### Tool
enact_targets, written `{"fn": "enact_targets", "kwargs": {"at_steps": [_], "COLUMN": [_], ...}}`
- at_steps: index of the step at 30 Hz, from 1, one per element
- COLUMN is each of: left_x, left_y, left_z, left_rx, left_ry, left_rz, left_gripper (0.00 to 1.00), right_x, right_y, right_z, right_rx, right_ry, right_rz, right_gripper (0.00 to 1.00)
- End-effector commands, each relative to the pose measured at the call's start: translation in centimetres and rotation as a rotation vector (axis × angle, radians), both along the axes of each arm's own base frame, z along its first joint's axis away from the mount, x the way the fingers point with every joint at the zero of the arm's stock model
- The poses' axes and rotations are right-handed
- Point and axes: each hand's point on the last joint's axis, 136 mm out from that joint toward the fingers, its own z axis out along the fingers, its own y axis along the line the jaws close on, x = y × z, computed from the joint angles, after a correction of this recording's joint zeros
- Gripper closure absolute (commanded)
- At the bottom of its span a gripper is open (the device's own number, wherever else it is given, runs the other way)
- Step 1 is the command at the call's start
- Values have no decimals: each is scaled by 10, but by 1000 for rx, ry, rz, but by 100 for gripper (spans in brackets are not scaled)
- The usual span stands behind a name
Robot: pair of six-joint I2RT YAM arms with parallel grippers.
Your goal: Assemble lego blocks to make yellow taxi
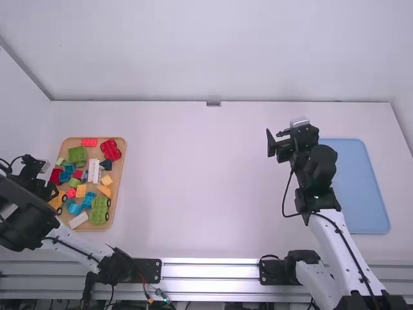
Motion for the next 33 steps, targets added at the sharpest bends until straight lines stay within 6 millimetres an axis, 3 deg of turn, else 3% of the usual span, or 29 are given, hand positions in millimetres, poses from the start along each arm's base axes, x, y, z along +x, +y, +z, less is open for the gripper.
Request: {"fn": "enact_targets", "kwargs": {"at_steps": [1, 11, 23, 33], "left_x": [3, 14, 10, 5], "left_y": [-3, -9, -10, -6], "left_z": [0, -7, -38, -51], "left_rx": [-12, 13, -41, -58], "left_ry": [-24, -6, 44, 95], "left_rz": [-21, -51, -31, -20], "left_gripper": [8, 7, 10, 16], "right_x": [3, 2, 2, 2], "right_y": [3, 3, 2, 3], "right_z": [14, 7, 4, 4], "right_rx": [5, 4, 2, 2], "right_ry": [-23, 2, 18, 17], "right_rz": [10, 10, 6, 7], "right_gripper": [1, 1, 1, 1]}}
